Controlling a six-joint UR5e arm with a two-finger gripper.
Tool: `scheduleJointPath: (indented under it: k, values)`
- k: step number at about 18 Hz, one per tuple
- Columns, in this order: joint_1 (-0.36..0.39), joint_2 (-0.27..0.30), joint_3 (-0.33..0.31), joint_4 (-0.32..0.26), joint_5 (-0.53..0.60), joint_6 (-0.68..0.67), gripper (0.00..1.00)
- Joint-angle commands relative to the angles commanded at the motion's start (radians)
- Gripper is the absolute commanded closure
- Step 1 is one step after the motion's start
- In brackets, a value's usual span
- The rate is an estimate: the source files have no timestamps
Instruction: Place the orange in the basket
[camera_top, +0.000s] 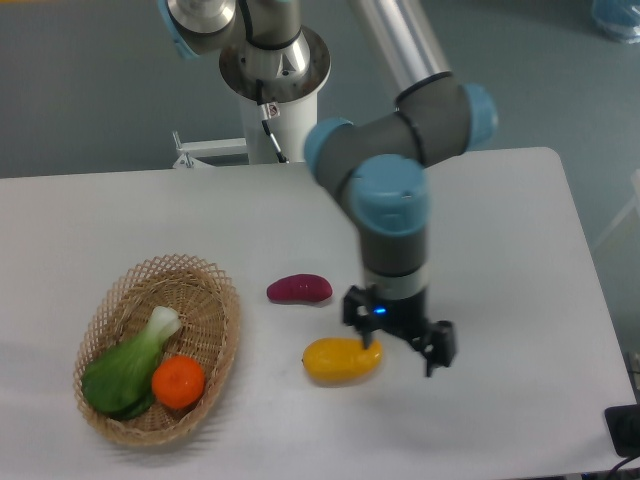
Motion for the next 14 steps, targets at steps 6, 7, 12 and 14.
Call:
scheduleJointPath:
  k: [6, 7, 12, 14]
  values:
    - [0.114, -0.043, 0.109, -0.167, -0.048, 0.178, 0.00]
    - [0.120, -0.057, 0.141, -0.202, -0.045, 0.194, 0.00]
    - [0.140, -0.078, 0.181, -0.235, -0.040, 0.341, 0.00]
    - [0.140, -0.077, 0.180, -0.232, -0.040, 0.341, 0.00]
